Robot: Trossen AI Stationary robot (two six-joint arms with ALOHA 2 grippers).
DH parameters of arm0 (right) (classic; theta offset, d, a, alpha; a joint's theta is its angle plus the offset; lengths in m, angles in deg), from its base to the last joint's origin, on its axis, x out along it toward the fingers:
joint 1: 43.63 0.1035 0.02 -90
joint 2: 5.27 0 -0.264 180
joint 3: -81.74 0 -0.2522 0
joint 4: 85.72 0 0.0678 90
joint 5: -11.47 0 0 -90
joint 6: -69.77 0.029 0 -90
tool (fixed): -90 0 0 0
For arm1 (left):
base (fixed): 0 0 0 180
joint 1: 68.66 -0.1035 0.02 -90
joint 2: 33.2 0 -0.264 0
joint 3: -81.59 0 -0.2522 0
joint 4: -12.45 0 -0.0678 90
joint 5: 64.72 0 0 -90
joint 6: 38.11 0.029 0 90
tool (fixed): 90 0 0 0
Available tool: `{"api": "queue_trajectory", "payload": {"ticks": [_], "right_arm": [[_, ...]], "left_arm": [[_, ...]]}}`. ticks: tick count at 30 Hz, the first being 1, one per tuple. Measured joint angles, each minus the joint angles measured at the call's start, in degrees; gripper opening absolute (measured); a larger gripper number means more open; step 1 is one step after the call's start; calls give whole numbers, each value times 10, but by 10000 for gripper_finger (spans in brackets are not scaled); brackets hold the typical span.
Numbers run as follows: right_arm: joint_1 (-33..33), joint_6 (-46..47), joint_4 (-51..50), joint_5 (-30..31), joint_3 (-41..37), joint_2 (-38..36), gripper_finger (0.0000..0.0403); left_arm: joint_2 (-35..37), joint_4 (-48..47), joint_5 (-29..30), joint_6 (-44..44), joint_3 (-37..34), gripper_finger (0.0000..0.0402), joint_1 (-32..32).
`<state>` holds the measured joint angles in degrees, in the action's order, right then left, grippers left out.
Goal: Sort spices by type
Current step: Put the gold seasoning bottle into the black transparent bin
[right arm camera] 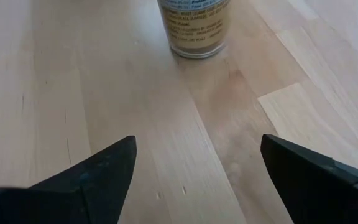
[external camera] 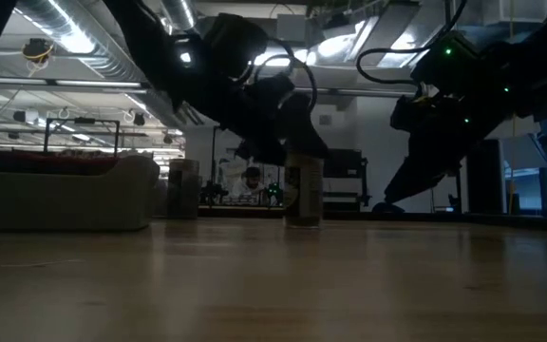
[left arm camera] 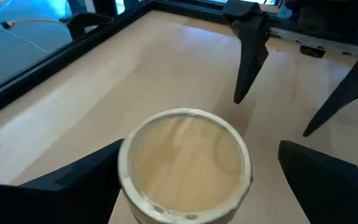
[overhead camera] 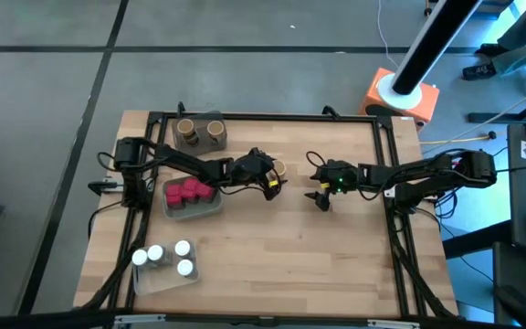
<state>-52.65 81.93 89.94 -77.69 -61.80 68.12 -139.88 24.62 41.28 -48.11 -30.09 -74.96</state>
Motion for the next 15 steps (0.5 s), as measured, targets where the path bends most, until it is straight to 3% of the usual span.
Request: {"api": "queue_trajectory", "payload": {"ticks": [5, 13, 15], "right_arm": [[0, 0, 2, 1, 0, 0, 344], [0, 0, 3, 2, 0, 0, 344], [0, 0, 3, 2, 0, 0, 344]], "left_arm": [[0, 15, 4, 10, 0, 364, -2], [0, 15, 6, 14, 0, 263, -5], [0, 15, 6, 14, 0, 260, -5]]}}
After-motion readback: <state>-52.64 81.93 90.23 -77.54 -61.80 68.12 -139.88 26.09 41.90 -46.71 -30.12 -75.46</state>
